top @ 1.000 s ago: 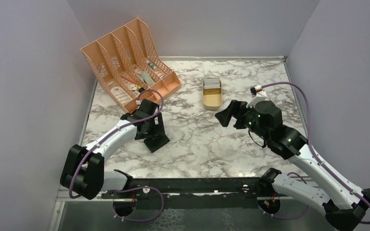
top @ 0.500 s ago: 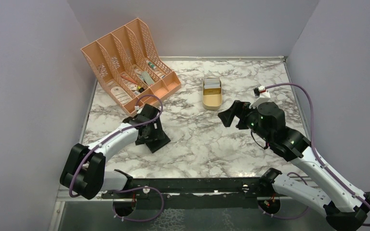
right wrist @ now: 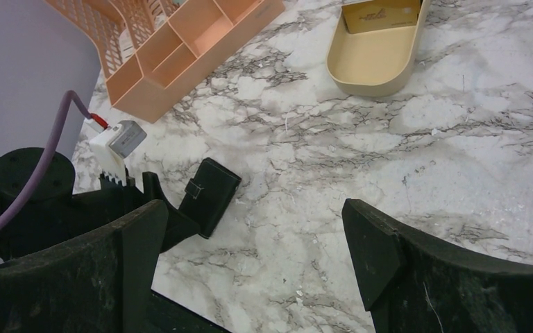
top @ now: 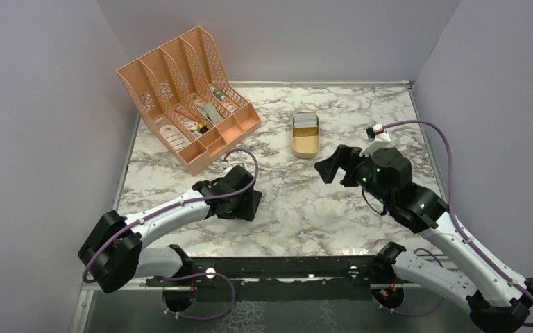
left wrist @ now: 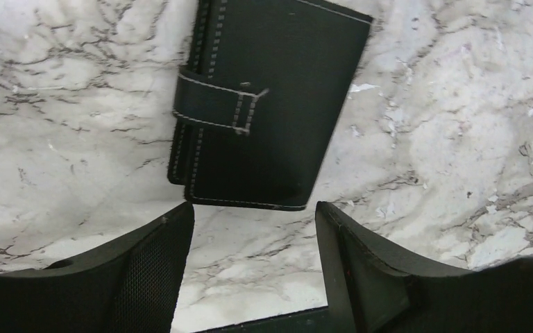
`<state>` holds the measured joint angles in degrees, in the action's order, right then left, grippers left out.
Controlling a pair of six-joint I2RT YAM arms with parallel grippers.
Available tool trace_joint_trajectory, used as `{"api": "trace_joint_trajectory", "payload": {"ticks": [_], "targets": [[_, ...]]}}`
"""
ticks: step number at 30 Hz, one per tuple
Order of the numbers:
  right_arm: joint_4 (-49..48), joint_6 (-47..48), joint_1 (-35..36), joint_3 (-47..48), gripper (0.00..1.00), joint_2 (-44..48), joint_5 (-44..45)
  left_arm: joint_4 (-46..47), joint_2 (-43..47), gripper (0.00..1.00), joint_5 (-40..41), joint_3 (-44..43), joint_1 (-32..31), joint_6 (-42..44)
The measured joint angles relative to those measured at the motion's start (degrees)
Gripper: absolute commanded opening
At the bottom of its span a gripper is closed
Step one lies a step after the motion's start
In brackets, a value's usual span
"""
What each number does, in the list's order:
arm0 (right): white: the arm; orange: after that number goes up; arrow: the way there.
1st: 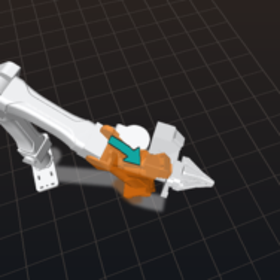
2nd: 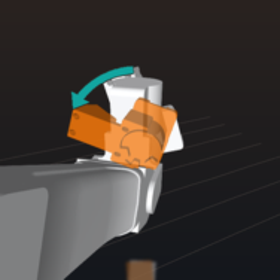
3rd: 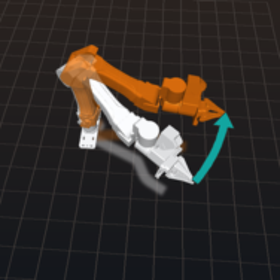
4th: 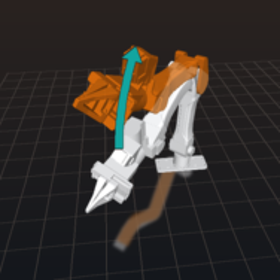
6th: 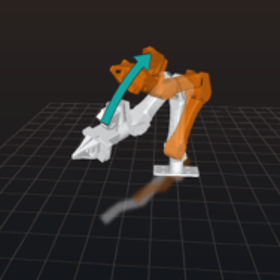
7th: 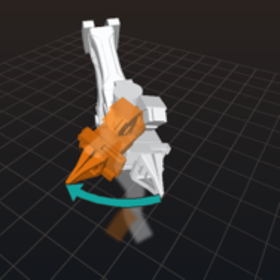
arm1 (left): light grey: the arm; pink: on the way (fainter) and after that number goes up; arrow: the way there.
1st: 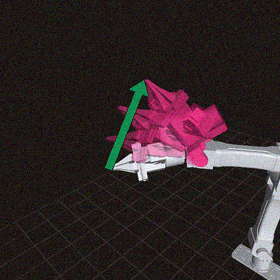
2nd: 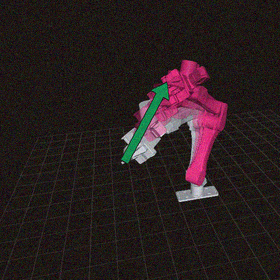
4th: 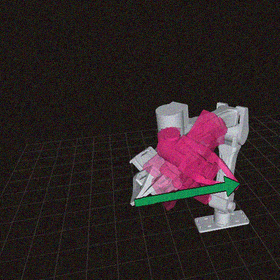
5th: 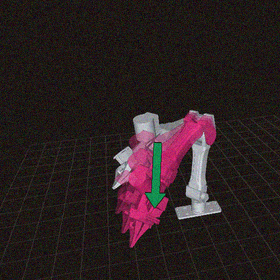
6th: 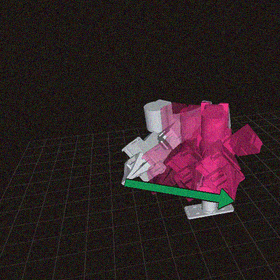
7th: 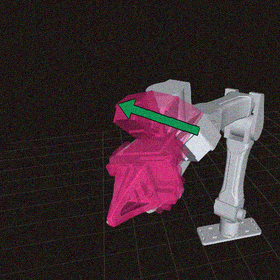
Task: Put the credit cards into the card holder
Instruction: Adjust the card holder at the center of the board, then open the card holder at the center of the board.
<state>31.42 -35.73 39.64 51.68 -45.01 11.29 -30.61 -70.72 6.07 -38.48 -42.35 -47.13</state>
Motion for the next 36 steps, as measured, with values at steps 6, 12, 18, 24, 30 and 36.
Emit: {"api": "trace_joint_trajectory", "payload": {"ticks": [6,12,18,24,30,36], "targets": [[0.1,0.0,0.0,0.0,1.0,0.5,0.0,-3.3,-5.0,0.63,6.3,-7.6,-6.7,0.5],[0.3,0.0,0.0,-0.4,1.0,1.3,0.0,-6.5,-14.1,0.6,13.4,-16.6,-12.0,1.8],[0.3,0.0,0.0,-0.6,1.0,2.1,0.0,-8.3,-21.8,0.56,17.6,-20.1,-13.7,3.8],[0.3,0.2,0.0,-1.2,1.0,3.1,0.7,-8.9,-27.3,0.52,20.8,-21.0,-14.4,4.5],[0.3,0.7,0.0,-1.2,1.0,3.1,1.3,-9.0,-29.3,0.18,24.1,-22.1,-15.4,4.9],[0.3,1.0,0.0,-1.5,1.0,3.1,1.4,-9.0,-29.5,0.0,25.5,-22.6,-16.6,5.4]]}}
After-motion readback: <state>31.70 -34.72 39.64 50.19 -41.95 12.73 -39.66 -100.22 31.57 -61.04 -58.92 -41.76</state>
